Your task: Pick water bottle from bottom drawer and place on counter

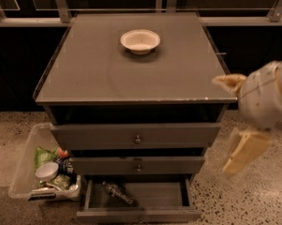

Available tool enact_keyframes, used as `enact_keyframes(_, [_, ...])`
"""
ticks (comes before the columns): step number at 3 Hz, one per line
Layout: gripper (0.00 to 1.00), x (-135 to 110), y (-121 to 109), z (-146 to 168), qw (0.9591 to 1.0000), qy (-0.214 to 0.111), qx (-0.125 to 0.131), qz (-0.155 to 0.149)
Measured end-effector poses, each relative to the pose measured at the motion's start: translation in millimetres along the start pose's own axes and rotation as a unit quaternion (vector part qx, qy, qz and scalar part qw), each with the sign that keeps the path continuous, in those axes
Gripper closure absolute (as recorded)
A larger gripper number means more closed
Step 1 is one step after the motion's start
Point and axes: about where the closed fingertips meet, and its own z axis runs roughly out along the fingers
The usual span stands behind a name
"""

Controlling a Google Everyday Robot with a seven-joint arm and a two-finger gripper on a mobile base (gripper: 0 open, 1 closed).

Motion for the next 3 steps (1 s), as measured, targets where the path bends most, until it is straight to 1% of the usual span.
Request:
enact_keyframes(1, [0.0,2.7,41.6,73.9,0.9954,-0.086,-0.025,0.033])
enact_keyframes(2, [0.0,25.4,89.5,174.6,0.979,-0.152,-0.076,0.113])
enact_keyframes(3, [0.0,47.1,119.2,222.6,0.9705,-0.159,-0.102,0.151])
